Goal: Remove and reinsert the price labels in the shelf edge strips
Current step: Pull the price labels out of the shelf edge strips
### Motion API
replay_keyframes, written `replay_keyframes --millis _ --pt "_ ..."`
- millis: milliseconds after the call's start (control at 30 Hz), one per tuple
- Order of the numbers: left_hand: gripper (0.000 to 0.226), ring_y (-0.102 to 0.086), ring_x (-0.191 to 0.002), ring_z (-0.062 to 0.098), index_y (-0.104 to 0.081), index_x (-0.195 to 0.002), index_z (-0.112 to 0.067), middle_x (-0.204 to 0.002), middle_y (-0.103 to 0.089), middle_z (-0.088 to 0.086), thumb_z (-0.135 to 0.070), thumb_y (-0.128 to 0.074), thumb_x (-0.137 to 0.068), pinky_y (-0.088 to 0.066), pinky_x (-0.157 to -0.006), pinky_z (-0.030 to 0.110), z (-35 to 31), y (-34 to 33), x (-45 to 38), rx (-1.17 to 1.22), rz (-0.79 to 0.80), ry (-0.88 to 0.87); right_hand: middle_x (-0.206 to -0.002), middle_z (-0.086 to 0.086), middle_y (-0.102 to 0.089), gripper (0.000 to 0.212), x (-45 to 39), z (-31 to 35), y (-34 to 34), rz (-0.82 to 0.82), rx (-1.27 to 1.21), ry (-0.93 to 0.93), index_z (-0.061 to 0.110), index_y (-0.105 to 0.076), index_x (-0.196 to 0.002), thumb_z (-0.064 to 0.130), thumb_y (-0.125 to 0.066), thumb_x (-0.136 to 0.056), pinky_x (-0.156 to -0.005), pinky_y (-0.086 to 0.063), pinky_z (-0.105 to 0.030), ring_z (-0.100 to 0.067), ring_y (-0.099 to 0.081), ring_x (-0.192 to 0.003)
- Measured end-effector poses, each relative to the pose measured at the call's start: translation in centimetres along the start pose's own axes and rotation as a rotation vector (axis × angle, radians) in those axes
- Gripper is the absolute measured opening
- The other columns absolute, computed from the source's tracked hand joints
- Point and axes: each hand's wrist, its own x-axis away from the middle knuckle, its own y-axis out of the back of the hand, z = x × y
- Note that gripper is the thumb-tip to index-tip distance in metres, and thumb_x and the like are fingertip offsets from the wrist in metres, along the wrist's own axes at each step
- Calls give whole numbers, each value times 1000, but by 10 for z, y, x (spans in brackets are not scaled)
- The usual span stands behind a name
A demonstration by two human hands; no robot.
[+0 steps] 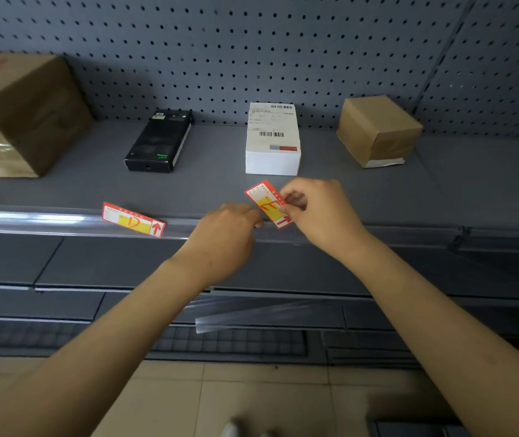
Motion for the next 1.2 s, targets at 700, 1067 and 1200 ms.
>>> replay_keyframes --millis 700,1067,1200 --pt "41 -56 -111 24 -50 -130 -22 -126 -58 2 -16 -53 -89 -45 -90 34 15 22 25 -51 -51 45 -118 -7 -56 47 5 41 -3 240 543 121 16 -50 -125 12 -66 -81 -81 -50 -40 -28 -53 -108" --pt "36 -58 -108 22 -53 -126 -28 -121 -62 -3 -26 -52 -90 -46 -87 32 113 110 79 -165 -192 412 -127 -2 -59 40 -33 125 -51 272 363 255 24 -53 -130 29 -59 -91 -92 -44 -31 -22 -54 -114" --pt "34 -58 -107 21 -53 -125 -28 -118 -62 -4 -29 -52 -91 -47 -89 33 158 133 109 -178 -215 500 -126 0 -59 35 -57 171 -81 241 298 313 23 -57 -126 29 -56 -92 -92 -46 -34 -20 -53 -115"
